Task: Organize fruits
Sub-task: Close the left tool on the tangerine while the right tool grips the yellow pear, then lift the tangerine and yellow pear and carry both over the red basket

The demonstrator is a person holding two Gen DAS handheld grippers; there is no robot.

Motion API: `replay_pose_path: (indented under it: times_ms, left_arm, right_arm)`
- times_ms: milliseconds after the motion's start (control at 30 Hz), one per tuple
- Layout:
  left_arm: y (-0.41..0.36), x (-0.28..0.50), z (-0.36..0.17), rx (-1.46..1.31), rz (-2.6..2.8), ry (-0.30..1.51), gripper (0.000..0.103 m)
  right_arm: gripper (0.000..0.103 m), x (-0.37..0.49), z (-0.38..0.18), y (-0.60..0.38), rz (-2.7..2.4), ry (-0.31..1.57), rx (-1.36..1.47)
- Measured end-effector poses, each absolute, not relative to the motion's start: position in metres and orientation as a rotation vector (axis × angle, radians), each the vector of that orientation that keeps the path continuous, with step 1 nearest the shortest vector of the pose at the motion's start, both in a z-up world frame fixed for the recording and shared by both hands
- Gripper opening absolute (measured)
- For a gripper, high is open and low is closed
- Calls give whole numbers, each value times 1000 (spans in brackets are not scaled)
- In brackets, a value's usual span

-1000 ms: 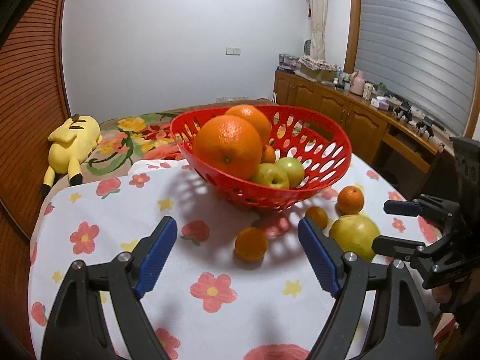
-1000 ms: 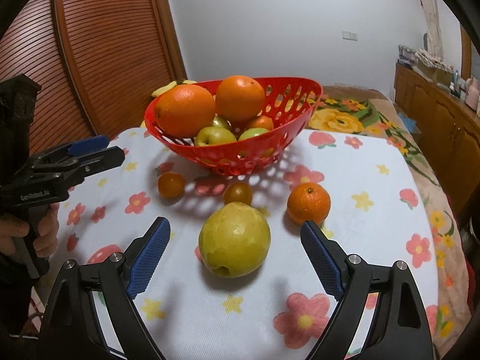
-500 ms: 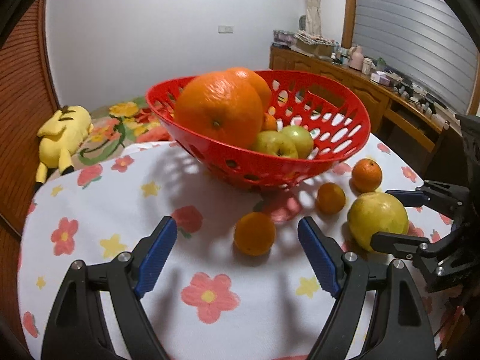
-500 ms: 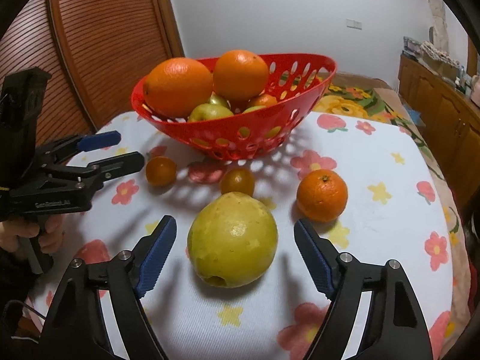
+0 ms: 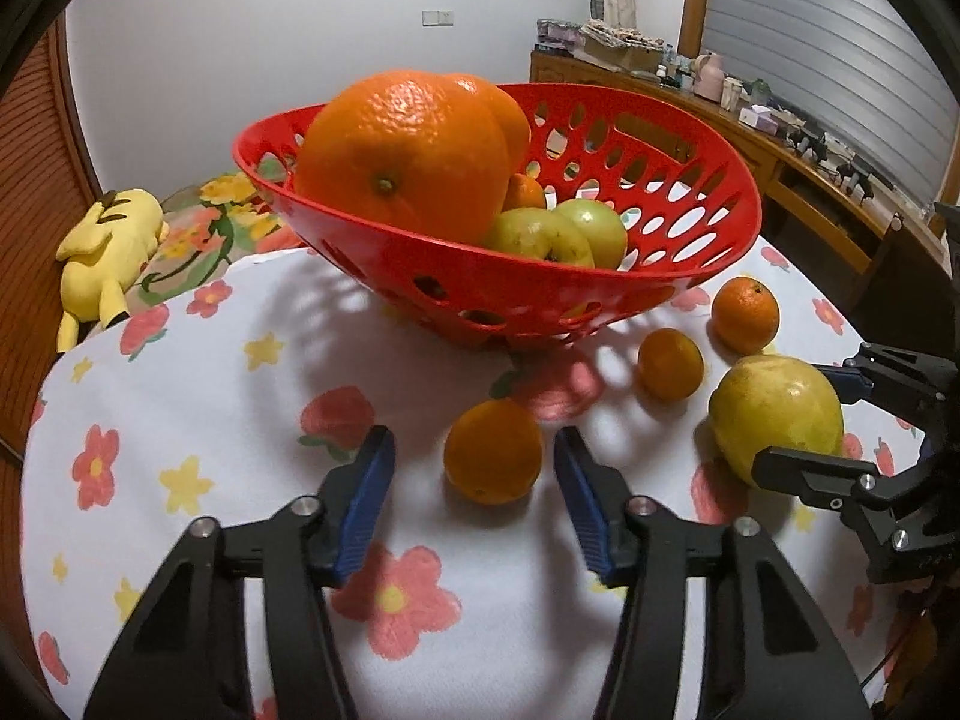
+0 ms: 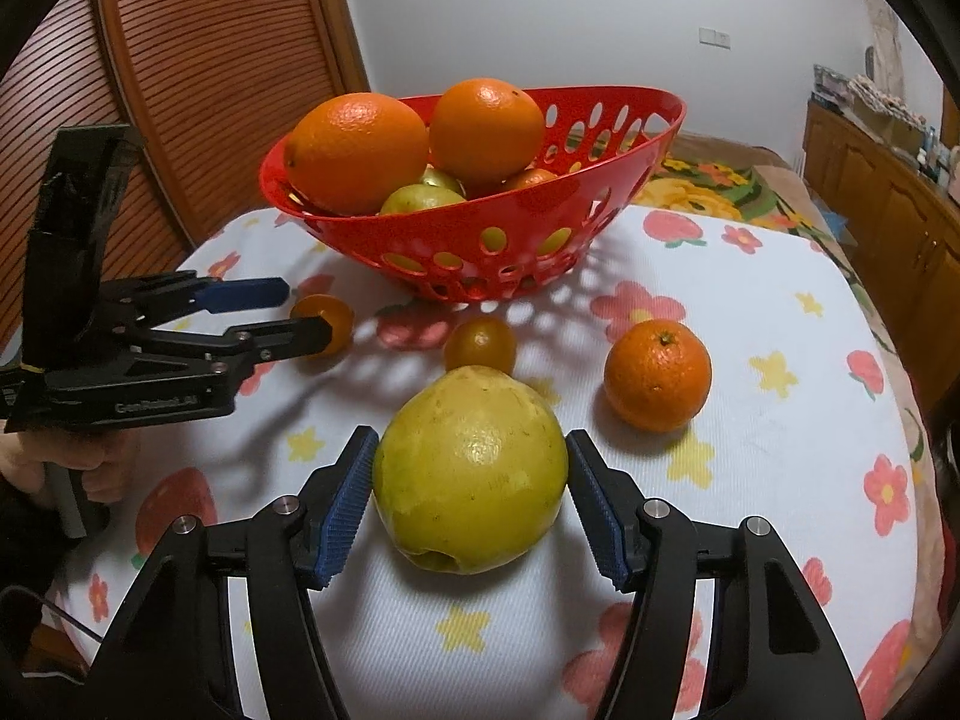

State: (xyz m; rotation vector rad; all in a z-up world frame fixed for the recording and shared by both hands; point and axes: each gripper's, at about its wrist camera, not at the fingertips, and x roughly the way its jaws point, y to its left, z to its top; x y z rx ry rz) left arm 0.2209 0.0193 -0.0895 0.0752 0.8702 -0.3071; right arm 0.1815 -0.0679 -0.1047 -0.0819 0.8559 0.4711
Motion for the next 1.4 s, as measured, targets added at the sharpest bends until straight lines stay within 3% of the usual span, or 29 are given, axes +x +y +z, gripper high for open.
replay_pose_path:
  times_ms: [67,167,900,1400]
  left_arm:
    - [19,223,-91,60,-320,883,39]
    - [21,223,-92,31,-344,891,32]
    - [29,156,-23,-7,-368,698,32]
    - [30,144,3,-23,-375,630,32]
  right_arm:
    - [65,182,-105,-68,472,857,-84]
    - [65,181,-104,-68,472,856,-87]
    - [64,175,-104,-72,490,853,-65]
    - [64,157,-53,-82,509,735,-57]
